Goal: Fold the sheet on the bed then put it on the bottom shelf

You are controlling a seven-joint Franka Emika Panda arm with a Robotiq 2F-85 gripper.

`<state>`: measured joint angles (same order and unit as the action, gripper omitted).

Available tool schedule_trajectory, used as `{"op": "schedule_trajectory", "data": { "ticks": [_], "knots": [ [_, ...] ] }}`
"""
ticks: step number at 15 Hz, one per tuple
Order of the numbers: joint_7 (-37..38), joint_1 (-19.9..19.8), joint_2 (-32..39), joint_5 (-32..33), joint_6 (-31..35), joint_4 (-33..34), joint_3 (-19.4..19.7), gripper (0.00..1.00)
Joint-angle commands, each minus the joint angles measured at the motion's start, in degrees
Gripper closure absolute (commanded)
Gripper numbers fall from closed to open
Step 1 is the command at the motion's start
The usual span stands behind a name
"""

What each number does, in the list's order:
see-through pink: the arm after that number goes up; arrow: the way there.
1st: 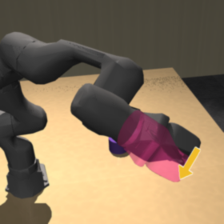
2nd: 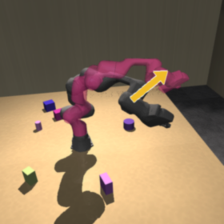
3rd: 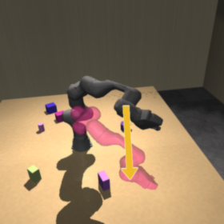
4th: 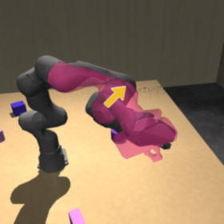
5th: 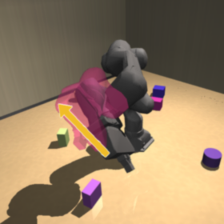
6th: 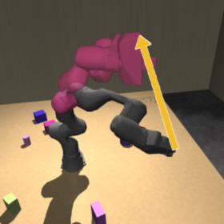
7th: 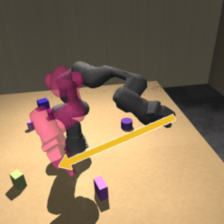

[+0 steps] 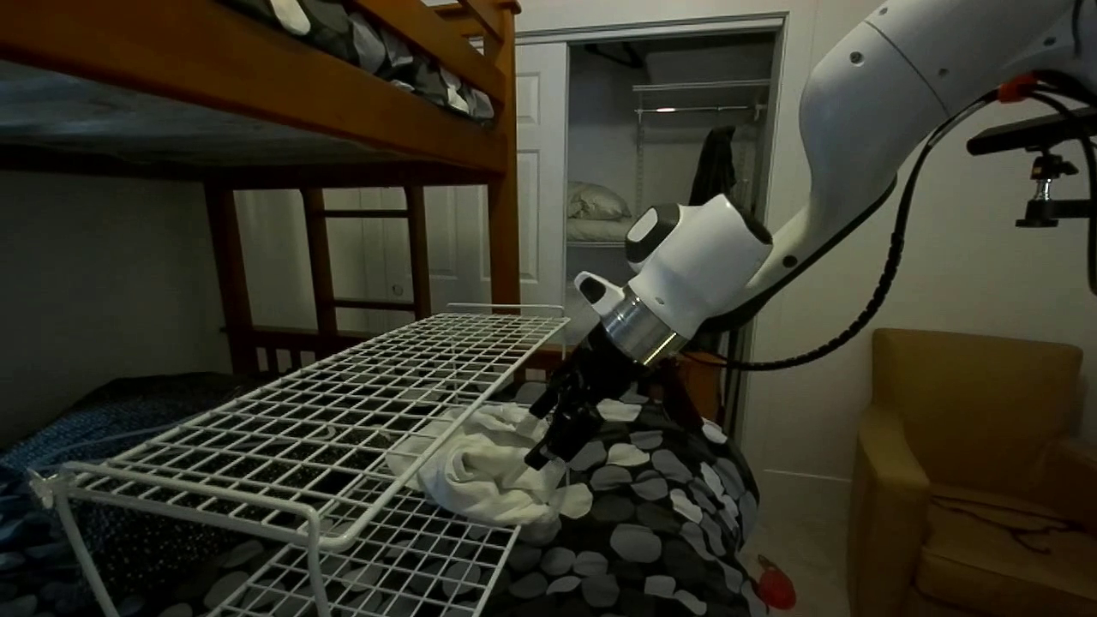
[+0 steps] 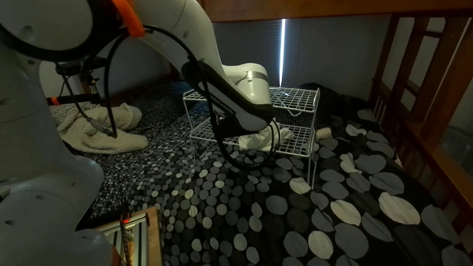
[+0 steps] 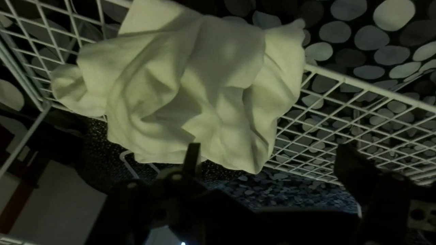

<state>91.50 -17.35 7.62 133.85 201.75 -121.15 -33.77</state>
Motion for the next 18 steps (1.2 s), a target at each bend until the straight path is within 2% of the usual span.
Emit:
{"op": "schedule_trajectory", "data": {
  "ticks": [1, 5, 7, 14, 18],
  "knots": [
    [6.9, 0.1, -7.7, -0.5, -2.7, -5.5, 1.3, 0.0],
    [12.7, -0.2, -12.4, 3.7, -0.7, -8.9, 1.6, 0.0],
    [10.8, -0.5, -14.4, 3.4, 1.2, -9.5, 1.5, 0.0],
    [16.5, -1.9, -24.0, 3.5, 7.1, -11.2, 1.5, 0.0],
    [19.5, -2.4, -26.6, 2.9, 11.8, -10.5, 2.2, 0.0]
  ]
}}
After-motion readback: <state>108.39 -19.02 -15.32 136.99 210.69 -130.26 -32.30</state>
